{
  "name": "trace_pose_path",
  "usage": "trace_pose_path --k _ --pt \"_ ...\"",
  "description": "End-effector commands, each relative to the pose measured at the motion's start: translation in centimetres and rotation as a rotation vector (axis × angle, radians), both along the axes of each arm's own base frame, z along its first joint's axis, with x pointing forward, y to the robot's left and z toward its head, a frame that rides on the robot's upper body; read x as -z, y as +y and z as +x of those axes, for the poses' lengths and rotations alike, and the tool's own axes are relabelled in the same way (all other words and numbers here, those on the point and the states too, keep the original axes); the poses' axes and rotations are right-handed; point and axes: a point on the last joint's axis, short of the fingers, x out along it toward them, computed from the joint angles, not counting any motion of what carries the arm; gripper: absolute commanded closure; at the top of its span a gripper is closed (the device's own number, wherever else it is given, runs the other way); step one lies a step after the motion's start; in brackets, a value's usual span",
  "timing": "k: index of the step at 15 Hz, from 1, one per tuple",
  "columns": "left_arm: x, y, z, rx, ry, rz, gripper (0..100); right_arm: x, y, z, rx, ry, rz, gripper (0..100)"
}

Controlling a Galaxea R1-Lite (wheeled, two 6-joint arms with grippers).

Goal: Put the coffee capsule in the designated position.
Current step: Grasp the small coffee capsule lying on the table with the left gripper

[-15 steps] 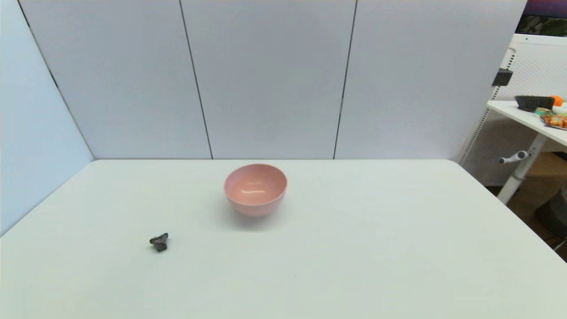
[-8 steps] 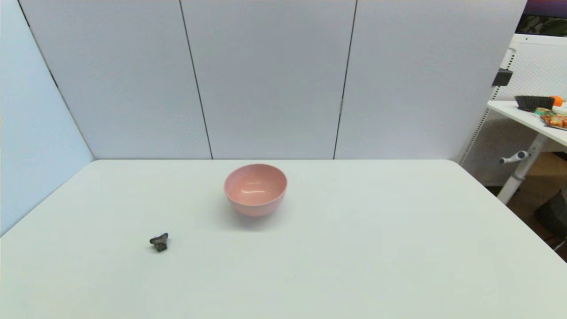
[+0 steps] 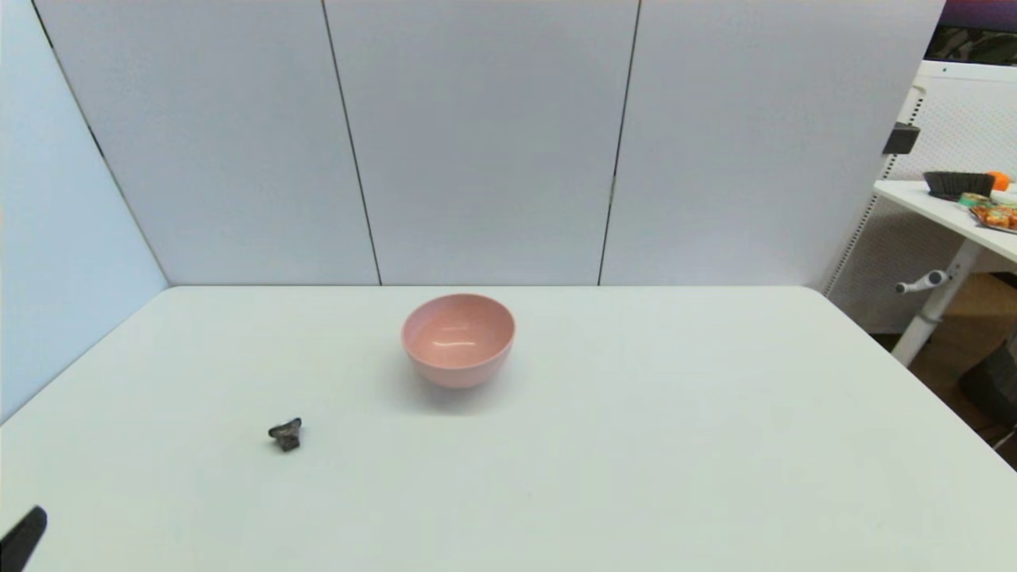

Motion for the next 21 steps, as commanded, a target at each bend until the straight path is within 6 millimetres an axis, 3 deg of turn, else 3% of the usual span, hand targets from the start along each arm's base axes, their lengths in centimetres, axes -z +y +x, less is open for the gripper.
trace_pose_path --k 1,6,8,12,15,21 --pt "-8.7 0.0 5.8 0.001 0.047 0.007 0 0.0 0.0 0.0 -0.001 0.001 0.001 0" --pt "-15.3 0.1 13.1 0.002 0.038 0.061 0 0.0 0.0 0.0 -0.001 0.001 0.001 0" --pt "-16.2 0.1 16.0 0.002 0.080 0.079 0 0.0 0.0 0.0 -0.001 0.001 0.001 0" --pt "-14.8 0.1 18.9 0.017 0.207 0.131 0 0.0 0.0 0.0 -0.001 0.001 0.001 0" --pt "-13.4 0.1 20.4 0.048 0.313 0.272 0 0.0 0.0 0.0 -0.001 0.001 0.001 0" --pt "-9.9 -0.2 21.8 0.379 0.703 0.530 0 0.0 0.0 0.0 -0.001 0.001 0.001 0"
